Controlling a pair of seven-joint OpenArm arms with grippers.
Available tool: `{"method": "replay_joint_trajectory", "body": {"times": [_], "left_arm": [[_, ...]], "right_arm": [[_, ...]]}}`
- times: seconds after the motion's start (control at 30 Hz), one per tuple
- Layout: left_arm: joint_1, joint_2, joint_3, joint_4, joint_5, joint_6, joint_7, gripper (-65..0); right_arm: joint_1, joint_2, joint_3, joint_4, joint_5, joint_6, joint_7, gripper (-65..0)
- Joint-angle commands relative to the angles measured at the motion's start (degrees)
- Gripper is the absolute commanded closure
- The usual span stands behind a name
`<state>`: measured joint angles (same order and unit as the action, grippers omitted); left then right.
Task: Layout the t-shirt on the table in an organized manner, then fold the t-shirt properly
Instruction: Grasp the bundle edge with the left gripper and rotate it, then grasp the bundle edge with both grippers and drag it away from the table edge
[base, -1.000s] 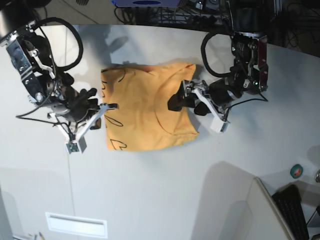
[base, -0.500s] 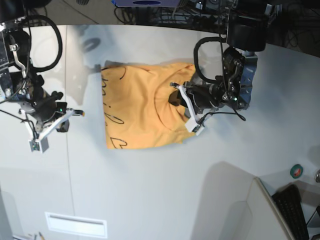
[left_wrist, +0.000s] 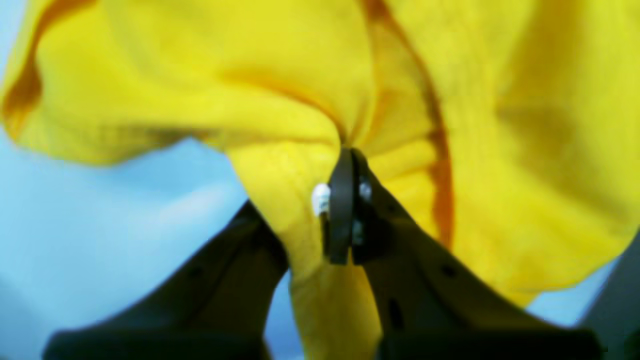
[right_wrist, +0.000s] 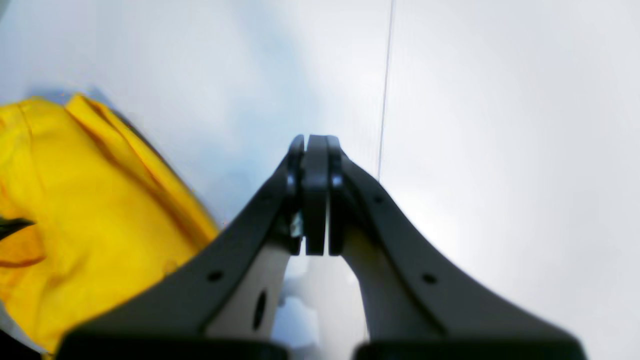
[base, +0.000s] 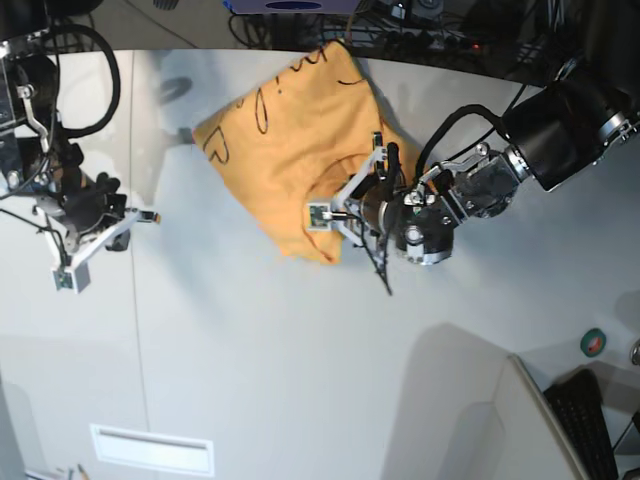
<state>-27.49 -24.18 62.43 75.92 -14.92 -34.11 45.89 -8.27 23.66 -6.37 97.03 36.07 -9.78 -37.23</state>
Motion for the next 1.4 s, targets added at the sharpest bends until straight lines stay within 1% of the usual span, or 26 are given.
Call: {"method": "replay_joint_trajectory", "body": {"times": [0.0, 0.07, 0.17, 0.27, 0.37, 0.43, 0.53, 0.73, 0.77, 0.9, 1.0, 1.07, 1.1, 1.13, 1.17, 1.23, 1.27, 1.3, 1.37], "left_arm": [[-1.6, 1.5, 0.0, 1.6, 2.9, 0.2, -0.4, 0.0], [-1.5, 4.7, -0.5, 1.4, 9.3, 0.1, -0.4, 0.0], [-1.5, 9.2, -0.4, -1.3, 16.4, 0.0, -0.4, 0.0], [-1.7, 12.7, -0.3, -4.8, 19.2, 0.0, -0.4, 0.0], [-2.0, 15.2, -0.4, -7.6, 20.9, 0.0, -0.5, 0.0], [-2.1, 16.1, -0.4, -8.0, 22.3, 0.0, -0.5, 0.0], [-2.1, 16.4, -0.3, -8.0, 24.4, 0.0, -0.5, 0.0], [-3.4, 16.3, -0.5, -8.1, 23.9, 0.0, -0.3, 0.0], [-3.5, 16.1, -0.5, -8.0, 23.9, 0.0, -0.2, -2.6], [-3.9, 16.1, -0.6, -7.9, 23.9, 0.0, -0.3, -28.6], [-5.0, 16.2, -0.6, -7.9, 23.8, 0.0, -0.3, -44.3], [-5.7, 16.3, -0.7, -7.6, 23.8, 0.0, -0.3, -51.3], [-5.9, 16.2, -0.8, -6.5, 23.8, 0.0, -0.2, -52.3], [-6.2, 16.0, -1.5, -5.2, 23.8, 0.0, 0.0, -52.3], [-6.1, 16.0, -3.6, -3.1, 23.8, 0.0, 0.0, -52.3], [-4.3, 15.8, -10.6, 1.8, 23.8, 0.0, 0.2, -51.2], [-3.2, 15.3, -14.0, 4.1, 23.8, 0.0, 0.2, -48.4], [-1.7, 14.7, -17.3, 6.7, 23.8, 0.0, 0.2, -43.6], [2.3, 14.2, -23.4, 11.9, 23.8, 0.0, 0.2, -30.1]], "right_arm": [[0.7, 0.7, 0.3, 0.4, 0.2, 0.2, 1.1, 0.0], [0.0, 0.7, 0.3, 0.2, 0.2, 0.2, 1.1, 0.0], [-1.1, 0.8, 0.3, 0.3, 0.2, 0.2, 1.1, 0.0], [-2.0, 0.9, 0.3, 0.2, 0.2, 0.2, 1.1, 0.0], [-2.2, 0.9, 0.3, 0.2, 0.2, 0.2, 1.1, 0.0], [-2.7, 0.9, 0.3, 0.2, 0.2, 0.2, 1.1, 0.0], [-2.8, 0.9, 0.3, 0.3, 0.2, 0.2, 1.1, 0.0], [-2.9, 0.9, 0.3, 0.5, 0.2, 0.2, 1.1, 0.0], [-2.9, 0.9, 0.3, 0.6, 0.2, 0.2, 1.1, 0.0], [-2.9, 0.9, -0.2, 0.6, 0.2, 0.2, 1.1, 0.0], [-2.9, 0.8, -0.2, 0.6, 0.2, 0.2, 1.1, 0.0], [-3.0, 0.8, -0.2, 0.7, 0.2, 0.2, 1.1, 0.0], [-3.1, 0.8, -0.2, 0.8, 0.2, 0.2, 1.1, 0.0], [-3.3, 0.8, -0.2, 1.0, 0.2, 0.2, 1.1, 0.0], [-4.0, 0.8, -0.3, 1.6, 0.2, 0.2, 1.1, 0.0], [-5.2, 0.7, -0.3, 3.7, 0.2, 0.2, 1.1, 0.0], [-6.0, 0.6, -0.3, 4.8, 0.2, 0.2, 1.1, 0.0], [-7.0, 0.6, -0.3, 6.2, 0.2, 0.2, 1.1, 0.0], [-8.9, 0.6, -0.4, 9.4, 0.2, 0.2, 1.1, 0.0]]}}
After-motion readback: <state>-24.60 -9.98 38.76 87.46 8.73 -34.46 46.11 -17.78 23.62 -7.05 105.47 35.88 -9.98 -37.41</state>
